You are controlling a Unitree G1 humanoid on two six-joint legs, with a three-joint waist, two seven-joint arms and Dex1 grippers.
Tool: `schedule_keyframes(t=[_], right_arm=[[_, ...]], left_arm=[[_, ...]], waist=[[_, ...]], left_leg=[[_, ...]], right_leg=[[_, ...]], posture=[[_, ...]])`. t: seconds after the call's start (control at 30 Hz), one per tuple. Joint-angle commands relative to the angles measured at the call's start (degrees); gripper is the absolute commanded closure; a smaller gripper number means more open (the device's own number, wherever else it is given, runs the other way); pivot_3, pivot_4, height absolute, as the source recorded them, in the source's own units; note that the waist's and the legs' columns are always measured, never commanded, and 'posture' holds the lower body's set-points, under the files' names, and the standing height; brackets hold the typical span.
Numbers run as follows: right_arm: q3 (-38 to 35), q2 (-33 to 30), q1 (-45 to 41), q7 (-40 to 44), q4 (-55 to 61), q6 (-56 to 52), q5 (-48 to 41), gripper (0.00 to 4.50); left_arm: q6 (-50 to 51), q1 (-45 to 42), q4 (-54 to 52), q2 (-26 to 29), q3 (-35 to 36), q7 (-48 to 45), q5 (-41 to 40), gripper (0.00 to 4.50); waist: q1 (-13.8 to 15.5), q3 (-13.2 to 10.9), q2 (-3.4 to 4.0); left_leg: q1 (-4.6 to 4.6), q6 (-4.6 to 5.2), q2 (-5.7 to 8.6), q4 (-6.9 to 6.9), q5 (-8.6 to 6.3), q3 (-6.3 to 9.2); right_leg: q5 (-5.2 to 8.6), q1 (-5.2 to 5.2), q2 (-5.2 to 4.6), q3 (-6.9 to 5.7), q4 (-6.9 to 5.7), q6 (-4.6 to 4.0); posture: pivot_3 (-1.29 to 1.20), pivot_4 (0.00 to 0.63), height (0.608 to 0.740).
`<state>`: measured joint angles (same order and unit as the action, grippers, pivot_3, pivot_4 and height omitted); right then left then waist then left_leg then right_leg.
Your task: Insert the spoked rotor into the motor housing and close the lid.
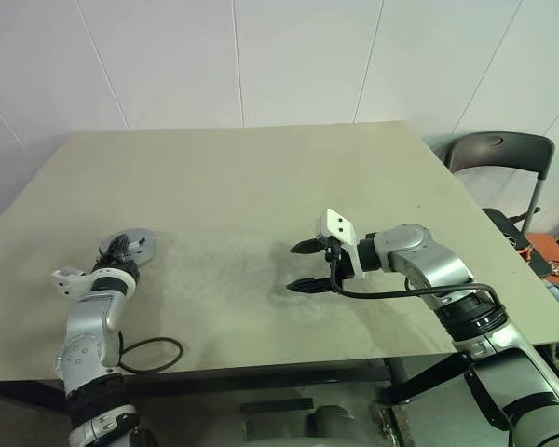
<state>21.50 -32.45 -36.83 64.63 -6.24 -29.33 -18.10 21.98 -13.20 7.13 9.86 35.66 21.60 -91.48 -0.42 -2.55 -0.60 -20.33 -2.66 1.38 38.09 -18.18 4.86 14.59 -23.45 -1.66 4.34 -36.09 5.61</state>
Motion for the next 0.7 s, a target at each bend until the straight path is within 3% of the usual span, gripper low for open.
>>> schedule_keyframes(t=[0.03, 0.13, 0.37, 0.7], right_arm=[[-1.4, 0.1, -0.7, 0.9, 0.4, 1.8, 1.2, 0.00], [-1.3, 0.1, -0.6, 1.5, 0.1, 2.2, 1.9, 0.00], [-1.5, 0.2, -0.5, 2.4, -0.2, 2.4, 2.9, 0.00], [-1.9, 0.0, -0.3, 3.2, -0.4, 2.5, 3.6, 0.00]], left_arm=[[1.9, 0.5, -0.4, -0.3, 0.0, 3.5, 1.0, 0.90], [2.7, 1.5, -3.0, -1.2, -0.1, 6.9, 0.8, 0.04], [0.2, 4.0, -15.2, -6.1, -1.5, 23.0, 1.3, 0.04], [0.1, 12.1, -25.5, -8.6, -6.2, 39.1, 3.7, 0.04]], waist=[[0.0, 0.0, 0.00], [0.0, 0.0, 0.00], [0.1, 0.0, -0.02], [-0.1, 0.1, 0.10]], left_leg=[[0.01, 0.00, 0.00, 0.00, 0.00, 0.00], [0.02, 0.00, 0.01, 0.00, 0.00, 0.01], [0.05, 0.00, 0.01, 0.01, 0.00, 0.04], [0.32, 0.01, 0.05, -0.01, -0.01, -0.03]], right_leg=[[0.00, 0.01, 0.00, 0.01, 0.00, 0.00], [0.00, 0.01, -0.03, 0.03, 0.00, 0.00], [-0.01, 0.03, -0.09, 0.08, -0.01, 0.02], [-0.01, 0.26, -0.05, 0.13, -0.01, 0.01]], posture=[[0.00, 0.000, 0.740], [0.00, 0.000, 0.740], [0.00, 0.000, 0.740], [0.00, 0.000, 0.740]])
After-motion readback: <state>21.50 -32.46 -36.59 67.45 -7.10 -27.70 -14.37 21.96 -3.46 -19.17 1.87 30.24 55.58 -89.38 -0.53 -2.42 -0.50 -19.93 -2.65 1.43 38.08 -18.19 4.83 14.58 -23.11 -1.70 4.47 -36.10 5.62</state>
